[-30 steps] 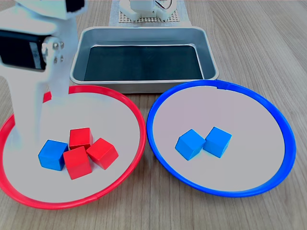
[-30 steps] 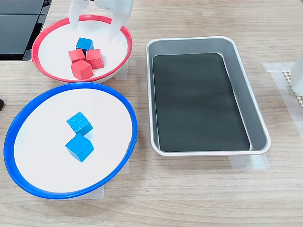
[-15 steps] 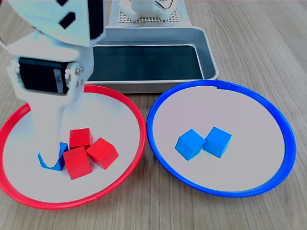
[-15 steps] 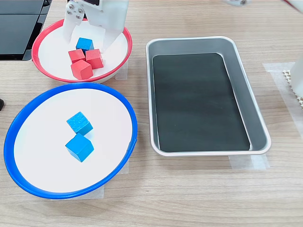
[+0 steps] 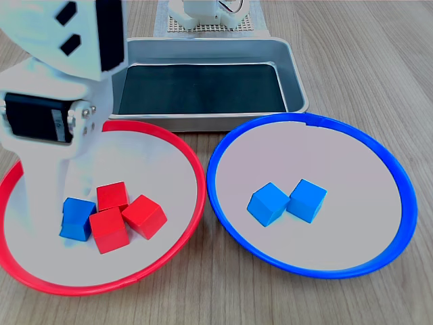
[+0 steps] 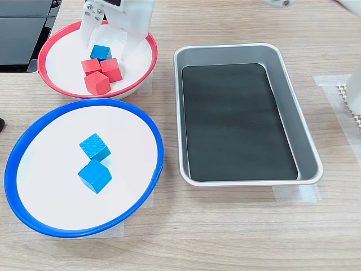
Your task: Relocate any misplaced blocks to their matching dishes.
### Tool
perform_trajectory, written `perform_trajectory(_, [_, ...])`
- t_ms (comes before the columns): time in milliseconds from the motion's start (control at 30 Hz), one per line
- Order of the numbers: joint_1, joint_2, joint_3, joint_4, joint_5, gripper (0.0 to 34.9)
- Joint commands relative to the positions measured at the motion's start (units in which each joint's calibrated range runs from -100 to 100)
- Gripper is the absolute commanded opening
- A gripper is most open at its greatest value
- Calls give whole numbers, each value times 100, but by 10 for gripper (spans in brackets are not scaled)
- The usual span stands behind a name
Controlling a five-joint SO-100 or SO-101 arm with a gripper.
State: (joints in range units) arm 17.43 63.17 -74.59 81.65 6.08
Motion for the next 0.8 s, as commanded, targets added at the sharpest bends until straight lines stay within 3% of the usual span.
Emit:
perform_trajectory(0, [50, -36, -238, -138, 29, 201])
perform_trajectory(467, [-82, 92, -274, -195, -39, 187])
perform_trajectory(767, [-92, 178, -283, -352, -15, 155])
